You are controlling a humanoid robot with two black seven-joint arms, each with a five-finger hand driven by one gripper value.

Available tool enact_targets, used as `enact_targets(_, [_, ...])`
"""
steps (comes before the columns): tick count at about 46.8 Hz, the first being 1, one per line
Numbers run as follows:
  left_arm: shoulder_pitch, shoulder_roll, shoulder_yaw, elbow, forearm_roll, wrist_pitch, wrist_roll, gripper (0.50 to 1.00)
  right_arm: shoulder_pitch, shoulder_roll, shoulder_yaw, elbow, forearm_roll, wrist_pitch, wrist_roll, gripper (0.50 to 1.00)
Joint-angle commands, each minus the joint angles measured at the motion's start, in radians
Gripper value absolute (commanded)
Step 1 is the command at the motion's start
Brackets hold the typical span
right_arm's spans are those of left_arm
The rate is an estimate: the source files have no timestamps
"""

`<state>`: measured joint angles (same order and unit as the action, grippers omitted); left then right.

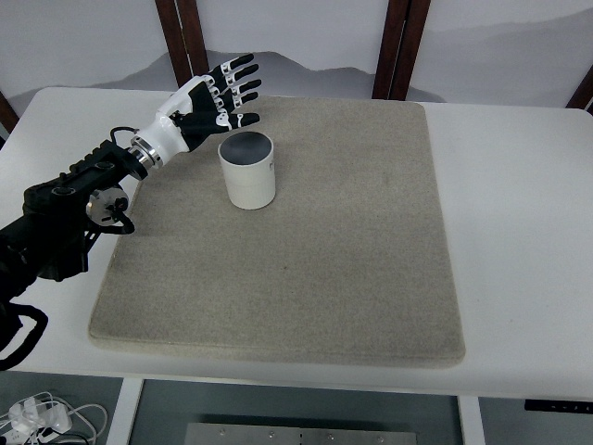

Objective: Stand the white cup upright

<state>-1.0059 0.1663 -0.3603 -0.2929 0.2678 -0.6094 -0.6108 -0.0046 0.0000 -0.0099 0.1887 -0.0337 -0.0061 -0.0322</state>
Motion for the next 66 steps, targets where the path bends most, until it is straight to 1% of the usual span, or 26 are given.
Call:
enact_targets(1, [-0.025,0.018,-0.011,0.0,-0.001,-0.001,0.0,0.994,0.0,0.0,-0.001,0.0,0.0,0.0,0.0,0.952])
enact_targets(8, [-0.059,0.039,-0.011,0.001,-0.03,-0.001,0.0,0.994,0.0,0.0,-0.001,0.0,0.0,0.0,0.0,0.952])
enact_targets(13, [-0.076,0.042,-0.011,0.015,-0.076,-0.001,0.0,0.994,0.0,0.0,-0.001,0.0,0.0,0.0,0.0,0.952])
enact_targets(20, [-0.076,0.036,-0.012,0.057,-0.139,0.005,0.0,0.994,0.0,0.0,-0.001,0.0,0.0,0.0,0.0,0.952])
enact_targets(26, [-0.076,0.032,-0.017,0.063,-0.243,0.022,0.0,0.994,0.0,0.0,-0.001,0.0,0.0,0.0,0.0,0.952])
enact_targets(28, [-0.076,0.03,-0.017,0.066,-0.289,0.045,0.0,0.994,0.0,0.0,-0.001,0.0,0.0,0.0,0.0,0.952])
enact_targets(32, [-0.076,0.025,-0.017,0.061,-0.381,0.118,0.0,0.996,0.0,0.0,-0.001,0.0,0.0,0.0,0.0,0.952])
enact_targets(36, [-0.077,0.021,-0.028,0.061,-0.473,0.166,0.0,0.994,0.0,0.0,-0.001,0.0,0.0,0.0,0.0,0.952])
enact_targets(37, [-0.077,0.022,-0.037,0.061,-0.495,0.171,0.014,0.994,0.0,0.0,-0.001,0.0,0.0,0.0,0.0,0.952])
enact_targets(41, [-0.077,0.021,-0.09,0.066,-0.573,0.191,0.149,0.994,0.0,0.0,-0.001,0.0,0.0,0.0,0.0,0.952])
enact_targets(45, [-0.076,0.019,-0.17,0.06,-0.624,0.253,0.282,0.994,0.0,0.0,0.001,0.0,0.0,0.0,0.0,0.952])
enact_targets(48, [-0.076,0.016,-0.225,0.06,-0.628,0.295,0.359,0.994,0.0,0.0,-0.001,0.0,0.0,0.0,0.0,0.952])
enact_targets(54, [-0.076,0.009,-0.313,0.058,-0.637,0.307,0.468,0.994,0.0,0.0,-0.001,0.0,0.0,0.0,0.0,0.952])
enact_targets(59, [-0.076,0.007,-0.4,0.057,-0.656,0.312,0.583,0.996,0.0,0.0,-0.001,0.0,0.0,0.0,0.0,0.952])
enact_targets(61, [-0.076,0.004,-0.44,0.058,-0.667,0.312,0.614,0.996,0.0,0.0,0.001,0.0,0.0,0.0,0.0,0.952])
enact_targets(66, [-0.066,0.002,-0.531,0.058,-0.683,0.31,0.646,0.996,0.0,0.0,0.001,0.0,0.0,0.0,0.0,0.952])
